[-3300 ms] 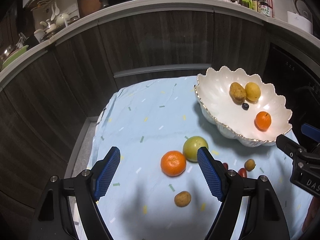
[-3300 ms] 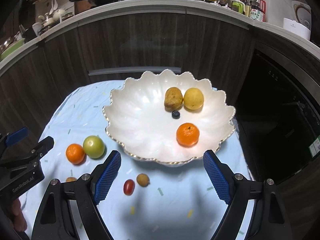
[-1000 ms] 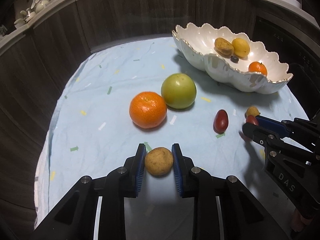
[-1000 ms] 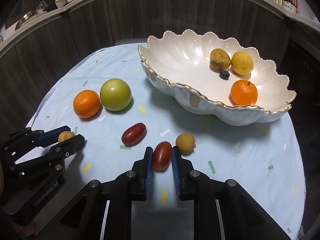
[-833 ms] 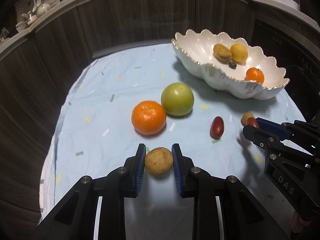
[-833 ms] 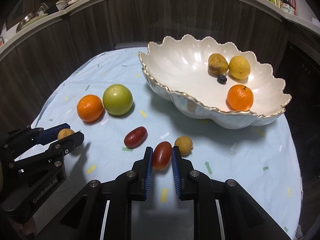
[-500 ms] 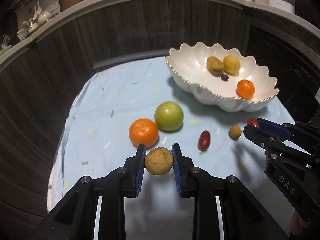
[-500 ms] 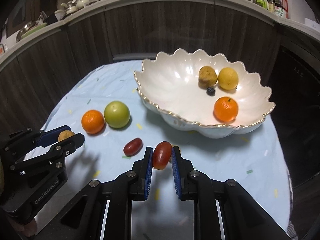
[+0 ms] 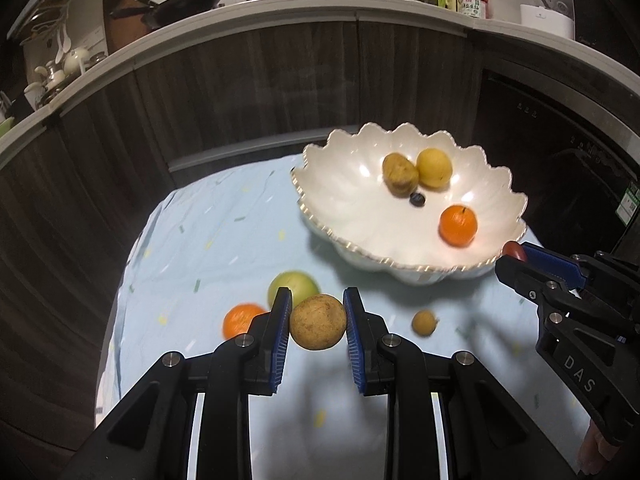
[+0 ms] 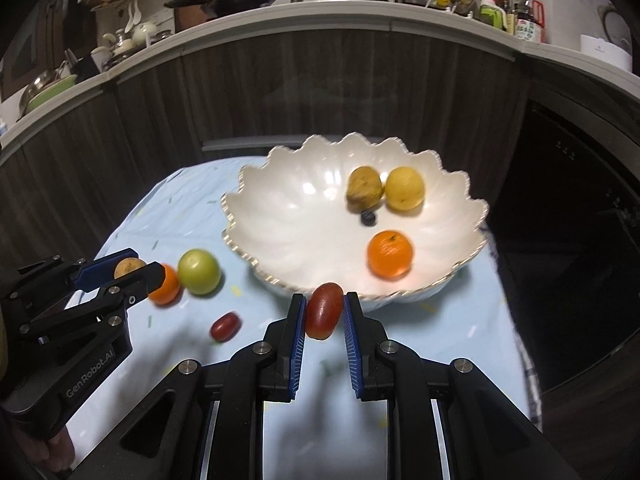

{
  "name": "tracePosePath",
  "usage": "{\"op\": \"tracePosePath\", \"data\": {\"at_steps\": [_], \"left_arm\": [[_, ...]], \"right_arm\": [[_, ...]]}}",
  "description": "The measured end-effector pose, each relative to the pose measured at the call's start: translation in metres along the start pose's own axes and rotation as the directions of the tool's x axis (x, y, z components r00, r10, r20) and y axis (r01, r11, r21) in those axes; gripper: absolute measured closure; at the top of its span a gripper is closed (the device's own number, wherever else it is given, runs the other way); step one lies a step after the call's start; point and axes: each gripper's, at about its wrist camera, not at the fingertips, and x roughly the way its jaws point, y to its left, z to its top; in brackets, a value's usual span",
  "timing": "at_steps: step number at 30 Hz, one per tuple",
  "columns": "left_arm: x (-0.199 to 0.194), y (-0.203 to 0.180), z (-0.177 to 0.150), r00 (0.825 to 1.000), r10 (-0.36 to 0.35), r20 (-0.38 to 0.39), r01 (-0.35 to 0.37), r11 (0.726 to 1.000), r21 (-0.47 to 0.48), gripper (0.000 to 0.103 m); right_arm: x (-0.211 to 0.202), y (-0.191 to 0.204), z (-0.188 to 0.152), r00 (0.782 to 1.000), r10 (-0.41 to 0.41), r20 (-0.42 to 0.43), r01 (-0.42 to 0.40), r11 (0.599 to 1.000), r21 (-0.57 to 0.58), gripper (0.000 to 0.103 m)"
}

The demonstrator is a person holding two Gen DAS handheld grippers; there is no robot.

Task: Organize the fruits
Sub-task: 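Lift and carry the brown fruit and red tomato over the white bowl with both tools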

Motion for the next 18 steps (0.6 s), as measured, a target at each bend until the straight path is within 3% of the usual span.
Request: {"op": "tracePosePath", "data": {"at_steps": [18], "left_arm": [[0.033, -0.025, 0.073, 0.998, -0.026, 0.051, 0.025, 1.000, 0.013, 0.076]], "right_arm": [[0.021, -0.059, 0.052, 0.997, -0.071, 0.040, 0.069, 0.996, 0.049, 0.083]]}}
